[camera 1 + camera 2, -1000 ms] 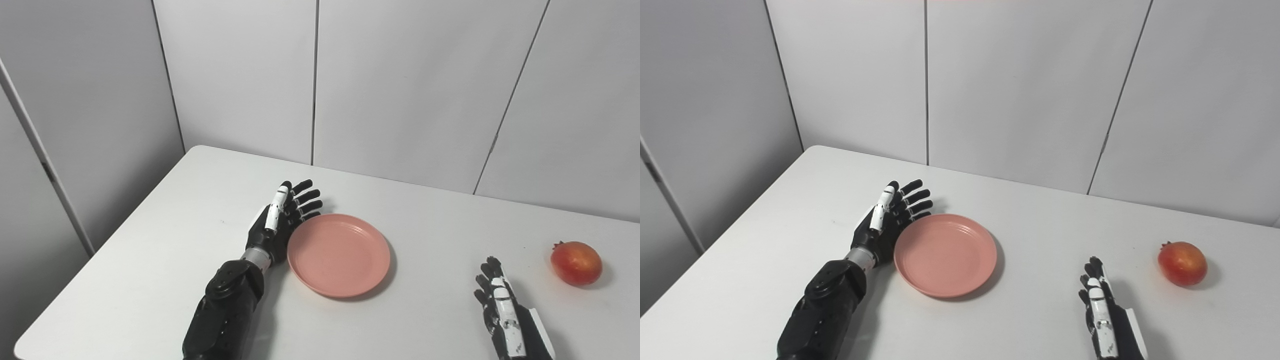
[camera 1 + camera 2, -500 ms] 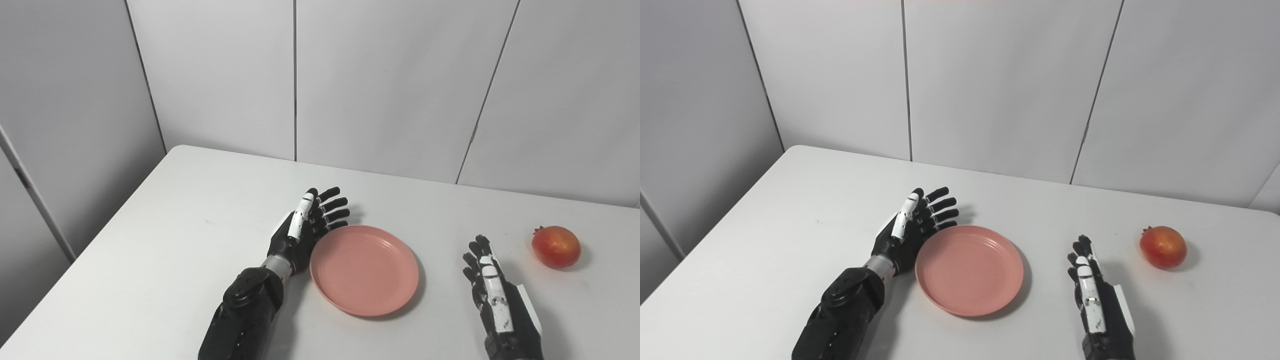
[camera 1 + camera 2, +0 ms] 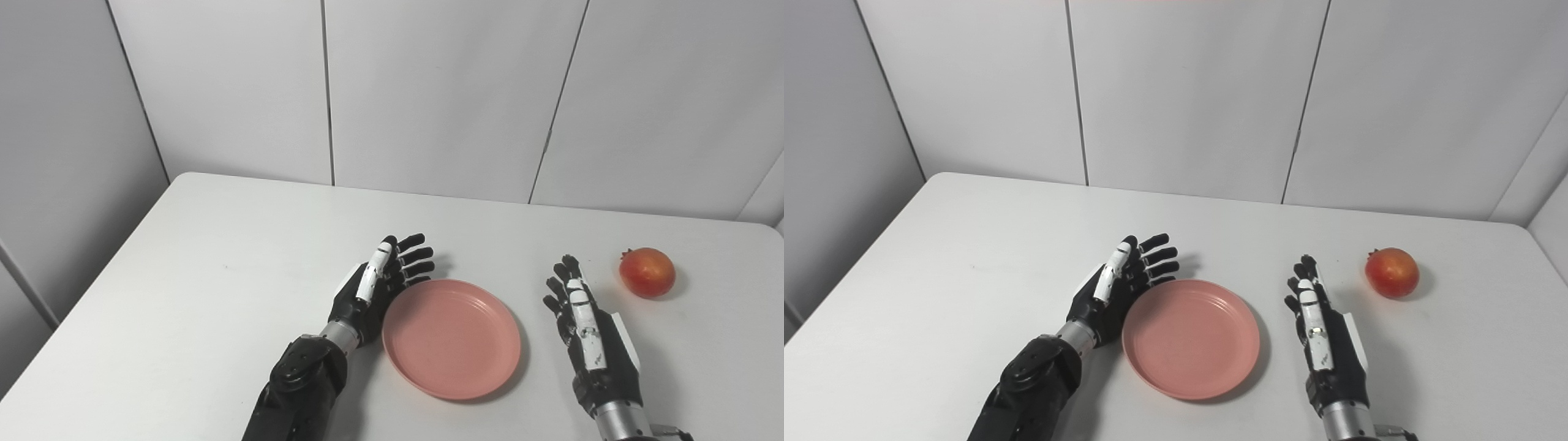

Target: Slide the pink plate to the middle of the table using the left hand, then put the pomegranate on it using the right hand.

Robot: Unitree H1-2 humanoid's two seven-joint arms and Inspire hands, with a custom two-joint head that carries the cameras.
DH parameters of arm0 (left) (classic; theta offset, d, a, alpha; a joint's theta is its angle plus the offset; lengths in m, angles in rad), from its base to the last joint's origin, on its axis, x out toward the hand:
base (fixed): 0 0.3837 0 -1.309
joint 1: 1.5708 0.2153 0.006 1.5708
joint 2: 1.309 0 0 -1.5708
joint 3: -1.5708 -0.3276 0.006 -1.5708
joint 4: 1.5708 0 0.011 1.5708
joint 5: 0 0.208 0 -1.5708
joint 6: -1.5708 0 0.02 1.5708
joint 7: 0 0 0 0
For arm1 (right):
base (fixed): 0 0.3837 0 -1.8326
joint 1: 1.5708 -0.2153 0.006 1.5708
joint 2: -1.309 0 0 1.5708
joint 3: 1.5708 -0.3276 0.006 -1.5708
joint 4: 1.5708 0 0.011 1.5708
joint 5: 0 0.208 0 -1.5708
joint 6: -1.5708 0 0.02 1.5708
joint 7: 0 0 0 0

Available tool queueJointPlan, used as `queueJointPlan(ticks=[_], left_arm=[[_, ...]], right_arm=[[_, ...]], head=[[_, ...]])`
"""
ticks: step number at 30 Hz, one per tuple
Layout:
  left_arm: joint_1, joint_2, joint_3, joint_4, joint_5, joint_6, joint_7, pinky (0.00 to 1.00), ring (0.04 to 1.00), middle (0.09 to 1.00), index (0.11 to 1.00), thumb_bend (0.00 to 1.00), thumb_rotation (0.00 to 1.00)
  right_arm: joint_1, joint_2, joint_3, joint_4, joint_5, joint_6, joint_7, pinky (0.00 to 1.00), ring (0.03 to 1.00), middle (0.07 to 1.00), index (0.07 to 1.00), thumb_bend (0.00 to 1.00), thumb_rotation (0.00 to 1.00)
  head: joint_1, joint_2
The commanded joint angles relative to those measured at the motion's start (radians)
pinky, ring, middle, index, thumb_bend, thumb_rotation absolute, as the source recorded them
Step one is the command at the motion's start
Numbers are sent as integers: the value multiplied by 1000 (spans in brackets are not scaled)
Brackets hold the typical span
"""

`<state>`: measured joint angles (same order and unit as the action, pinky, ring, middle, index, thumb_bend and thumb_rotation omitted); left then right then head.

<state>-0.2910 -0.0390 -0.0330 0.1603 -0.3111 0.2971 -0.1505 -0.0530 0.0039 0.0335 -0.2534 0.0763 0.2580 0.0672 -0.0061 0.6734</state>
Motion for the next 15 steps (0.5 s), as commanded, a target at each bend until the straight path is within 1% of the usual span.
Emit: queueJointPlan(ticks=[1, 4, 9, 12, 15], left_arm=[[4, 0, -1, 5, 12, 27, 0, 793, 807, 816, 805, 365, 1000], [5, -2, 4, 6, 19, 25, 6, 794, 808, 820, 810, 370, 1000], [13, -4, 7, -1, 34, 21, 18, 795, 808, 817, 808, 375, 1000], [15, -7, 12, -1, 48, 20, 30, 792, 804, 816, 809, 376, 1000], [18, -11, 16, -6, 61, 19, 42, 796, 808, 822, 816, 380, 1000]], right_arm=[[-41, 11, 1, -25, 5, -15, -3, 961, 967, 977, 983, 215, 1000], [-42, 13, 5, -27, 4, -8, -4, 976, 968, 976, 983, 216, 1000], [-42, 13, 10, -30, -11, -1, -11, 982, 970, 978, 982, 229, 1000], [-42, 10, 9, -34, -16, -10, -14, 976, 969, 979, 981, 232, 1000], [-43, 1, 15, -40, -30, -28, -11, 944, 955, 968, 964, 224, 1000]], head=[[-11, 2], [-37, 6], [-41, 8], [-56, 10], [-76, 10]])
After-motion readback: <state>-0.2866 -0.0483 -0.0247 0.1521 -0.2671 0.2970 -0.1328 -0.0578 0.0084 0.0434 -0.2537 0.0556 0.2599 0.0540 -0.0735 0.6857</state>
